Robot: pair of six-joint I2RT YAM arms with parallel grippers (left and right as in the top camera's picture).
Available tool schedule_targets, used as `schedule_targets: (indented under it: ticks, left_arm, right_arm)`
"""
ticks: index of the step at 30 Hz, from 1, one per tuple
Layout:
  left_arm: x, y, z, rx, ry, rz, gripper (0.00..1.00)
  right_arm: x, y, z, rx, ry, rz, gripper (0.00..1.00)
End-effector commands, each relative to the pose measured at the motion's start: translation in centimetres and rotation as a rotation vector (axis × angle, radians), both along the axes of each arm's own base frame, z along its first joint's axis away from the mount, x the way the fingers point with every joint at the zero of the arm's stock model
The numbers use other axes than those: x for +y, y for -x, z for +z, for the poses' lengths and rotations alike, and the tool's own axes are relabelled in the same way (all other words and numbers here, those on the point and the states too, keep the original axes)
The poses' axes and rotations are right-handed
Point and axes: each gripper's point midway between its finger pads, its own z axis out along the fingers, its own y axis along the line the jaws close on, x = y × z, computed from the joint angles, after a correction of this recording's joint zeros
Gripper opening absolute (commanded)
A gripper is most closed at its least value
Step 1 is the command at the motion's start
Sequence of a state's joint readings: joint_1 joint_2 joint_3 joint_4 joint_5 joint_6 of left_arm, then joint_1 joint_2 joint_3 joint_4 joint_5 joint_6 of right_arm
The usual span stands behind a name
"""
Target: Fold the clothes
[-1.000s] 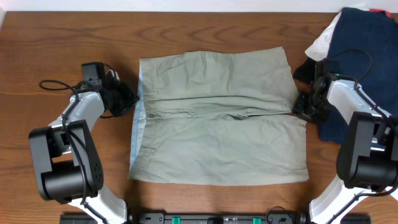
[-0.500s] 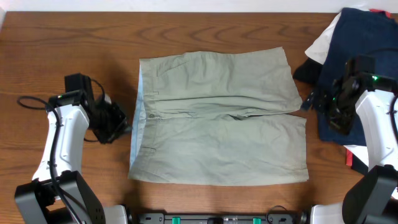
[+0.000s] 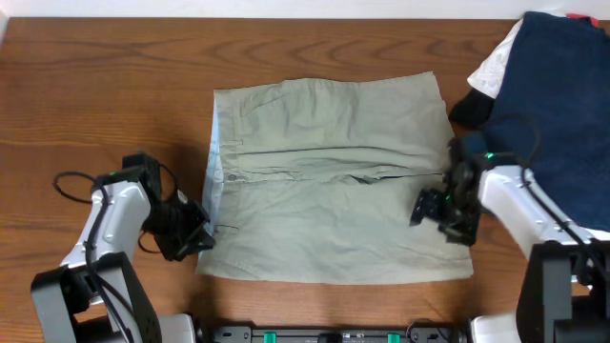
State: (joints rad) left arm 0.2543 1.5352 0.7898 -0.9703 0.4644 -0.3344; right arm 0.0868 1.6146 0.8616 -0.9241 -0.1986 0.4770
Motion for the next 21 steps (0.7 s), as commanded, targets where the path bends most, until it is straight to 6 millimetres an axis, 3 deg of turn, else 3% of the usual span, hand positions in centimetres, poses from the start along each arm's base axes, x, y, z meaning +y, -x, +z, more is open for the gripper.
schedule_targets:
  ticks: [1, 5, 8, 14, 21]
  left_arm:
    - [-0.1, 0.9, -1.2, 0.004, -0.004, -0.019, 0.11]
    - [0.1, 0.3, -2.5, -0.054, -0.020, -0.016, 0.15]
    - [0.5, -1.0, -3.3, -0.117, -0.040, 0.000, 0.17]
    - [1.2, -4.0, -3.6, -0.210, -0.072, 0.077, 0.23]
    - [2.1, -7.4, -3.6, -0.330, -0.099, 0.122, 0.24]
  right_arm:
    - [0.9, 0.7, -1.4, 0.005, -0.008, -0.013, 0.78]
    - [1.1, -0.4, -2.7, -0.078, -0.017, -0.007, 0.73]
    - [1.3, -2.4, -3.2, -0.180, -0.026, -0.007, 0.71]
    - [1.4, -6.9, -2.6, -0.371, -0.025, -0.010, 0.65]
    - [1.7, -9.2, -1.9, -0.472, -0.038, -0.011, 0.63]
